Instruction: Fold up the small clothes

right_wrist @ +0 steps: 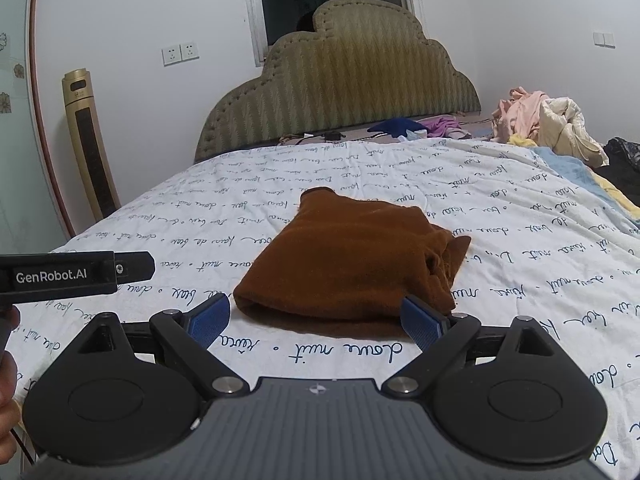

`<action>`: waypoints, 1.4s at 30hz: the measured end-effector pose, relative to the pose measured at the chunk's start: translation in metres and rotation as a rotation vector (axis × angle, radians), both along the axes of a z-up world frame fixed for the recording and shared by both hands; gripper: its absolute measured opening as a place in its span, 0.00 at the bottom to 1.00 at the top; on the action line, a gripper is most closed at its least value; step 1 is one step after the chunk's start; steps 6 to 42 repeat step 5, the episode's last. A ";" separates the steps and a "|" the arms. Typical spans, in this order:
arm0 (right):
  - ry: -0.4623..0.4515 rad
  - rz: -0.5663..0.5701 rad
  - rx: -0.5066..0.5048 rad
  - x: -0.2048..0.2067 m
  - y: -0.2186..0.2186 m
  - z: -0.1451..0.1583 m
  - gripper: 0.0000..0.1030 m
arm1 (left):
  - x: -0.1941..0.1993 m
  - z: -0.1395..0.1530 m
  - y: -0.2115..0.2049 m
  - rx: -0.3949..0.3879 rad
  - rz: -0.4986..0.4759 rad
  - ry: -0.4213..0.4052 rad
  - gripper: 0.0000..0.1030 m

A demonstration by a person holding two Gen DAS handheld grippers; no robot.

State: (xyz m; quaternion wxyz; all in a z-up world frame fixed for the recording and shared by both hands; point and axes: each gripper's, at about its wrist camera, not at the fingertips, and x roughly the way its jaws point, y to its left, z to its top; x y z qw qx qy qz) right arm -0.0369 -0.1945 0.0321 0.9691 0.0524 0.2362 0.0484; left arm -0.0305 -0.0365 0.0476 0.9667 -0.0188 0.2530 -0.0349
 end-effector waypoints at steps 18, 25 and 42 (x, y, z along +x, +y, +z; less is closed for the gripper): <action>0.004 -0.009 0.006 0.000 -0.001 -0.002 0.88 | -0.002 -0.002 0.000 0.009 -0.010 0.002 0.81; 0.004 -0.009 0.006 0.000 -0.001 -0.002 0.88 | -0.002 -0.002 0.000 0.009 -0.010 0.002 0.81; 0.004 -0.009 0.006 0.000 -0.001 -0.002 0.88 | -0.002 -0.002 0.000 0.009 -0.010 0.002 0.81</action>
